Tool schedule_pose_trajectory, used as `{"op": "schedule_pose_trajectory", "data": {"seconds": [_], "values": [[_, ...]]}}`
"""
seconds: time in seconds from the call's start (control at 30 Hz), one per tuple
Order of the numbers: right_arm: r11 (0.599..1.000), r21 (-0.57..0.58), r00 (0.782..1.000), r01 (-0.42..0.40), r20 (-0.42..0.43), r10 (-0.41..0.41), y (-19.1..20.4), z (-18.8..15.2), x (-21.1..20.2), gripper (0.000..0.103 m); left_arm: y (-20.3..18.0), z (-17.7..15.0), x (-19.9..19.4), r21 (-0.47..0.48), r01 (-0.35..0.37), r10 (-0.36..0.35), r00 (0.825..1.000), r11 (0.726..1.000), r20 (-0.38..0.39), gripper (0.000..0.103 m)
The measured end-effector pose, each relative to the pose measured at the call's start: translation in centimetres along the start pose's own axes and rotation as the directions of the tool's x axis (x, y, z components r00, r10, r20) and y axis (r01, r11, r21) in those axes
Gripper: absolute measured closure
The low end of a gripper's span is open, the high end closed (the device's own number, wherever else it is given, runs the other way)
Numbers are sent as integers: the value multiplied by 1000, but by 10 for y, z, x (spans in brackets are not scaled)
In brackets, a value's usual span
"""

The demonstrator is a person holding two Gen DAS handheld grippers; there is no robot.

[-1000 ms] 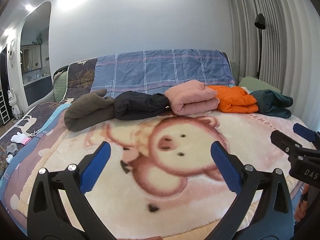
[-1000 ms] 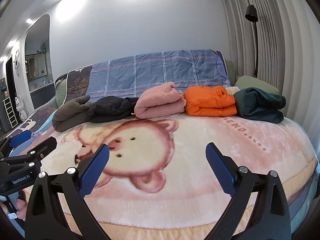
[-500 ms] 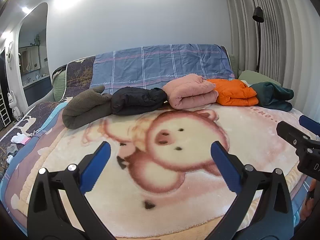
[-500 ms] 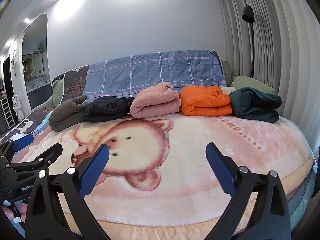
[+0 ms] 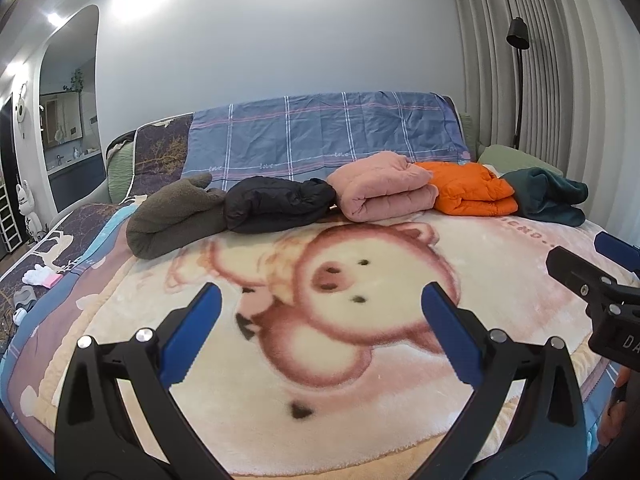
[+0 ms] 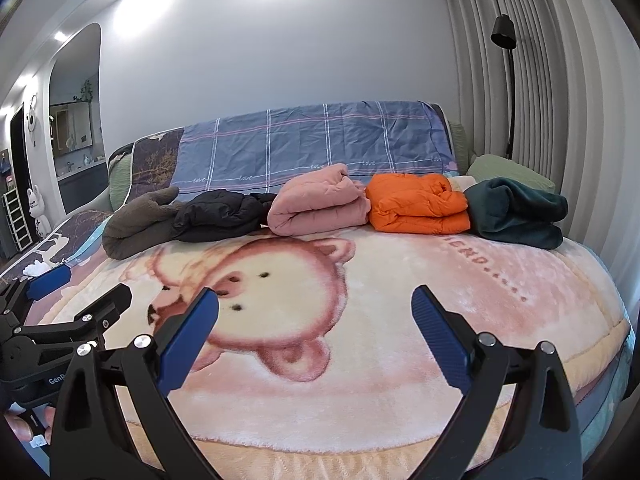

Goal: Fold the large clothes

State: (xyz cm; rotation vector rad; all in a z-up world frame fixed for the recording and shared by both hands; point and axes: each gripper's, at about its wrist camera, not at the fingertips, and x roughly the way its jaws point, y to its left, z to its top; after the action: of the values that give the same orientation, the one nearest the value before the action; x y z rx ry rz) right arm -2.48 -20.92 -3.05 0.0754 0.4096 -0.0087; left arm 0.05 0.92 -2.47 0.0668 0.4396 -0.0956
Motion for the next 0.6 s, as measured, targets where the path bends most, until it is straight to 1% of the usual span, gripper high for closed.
{"op": "schedule_pose_trajectory", "data": {"seconds": [0.33,0.6], "values": [[1000,5,1000,-3,-25,4,2,-2,6,6,0,-2,4,9,4,-4,1000,1000,-27,2],[1000,3,1000,-4,-29,5,3,-2,7,6,-2,-1,-1,16,5,-5,1000,1000,-6,2]]}}
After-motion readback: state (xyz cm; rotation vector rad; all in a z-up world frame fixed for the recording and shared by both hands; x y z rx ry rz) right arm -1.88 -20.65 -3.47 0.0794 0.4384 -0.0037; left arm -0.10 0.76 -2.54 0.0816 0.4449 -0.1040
